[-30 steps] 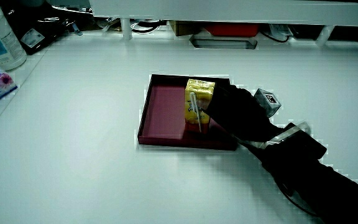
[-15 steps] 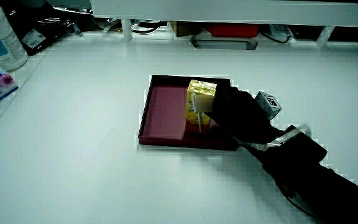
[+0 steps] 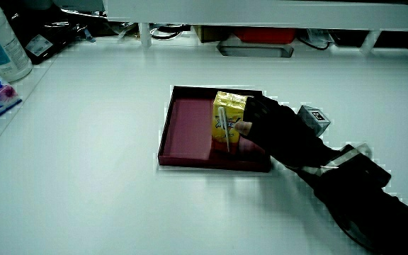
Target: Place ice redtea
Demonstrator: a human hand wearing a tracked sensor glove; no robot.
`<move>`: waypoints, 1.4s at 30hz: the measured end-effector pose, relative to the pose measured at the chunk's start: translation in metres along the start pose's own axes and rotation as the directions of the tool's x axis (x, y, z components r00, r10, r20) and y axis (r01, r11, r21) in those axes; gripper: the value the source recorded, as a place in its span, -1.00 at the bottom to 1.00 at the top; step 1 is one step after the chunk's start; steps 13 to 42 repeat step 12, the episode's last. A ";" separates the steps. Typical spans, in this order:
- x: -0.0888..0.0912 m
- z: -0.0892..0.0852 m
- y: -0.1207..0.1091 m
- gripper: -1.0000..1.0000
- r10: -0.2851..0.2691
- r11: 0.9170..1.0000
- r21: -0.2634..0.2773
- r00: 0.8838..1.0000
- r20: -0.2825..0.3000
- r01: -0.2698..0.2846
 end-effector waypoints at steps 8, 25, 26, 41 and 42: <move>-0.035 0.018 -0.026 -1.00 -0.065 0.993 -0.087 0.984 0.165 0.080; -0.054 0.029 -0.046 -1.00 -0.090 0.986 -0.123 0.979 0.182 0.113; -0.054 0.029 -0.046 -1.00 -0.090 0.986 -0.123 0.979 0.182 0.113; -0.054 0.029 -0.046 -1.00 -0.090 0.986 -0.123 0.979 0.182 0.113; -0.054 0.029 -0.046 -1.00 -0.090 0.986 -0.123 0.979 0.182 0.113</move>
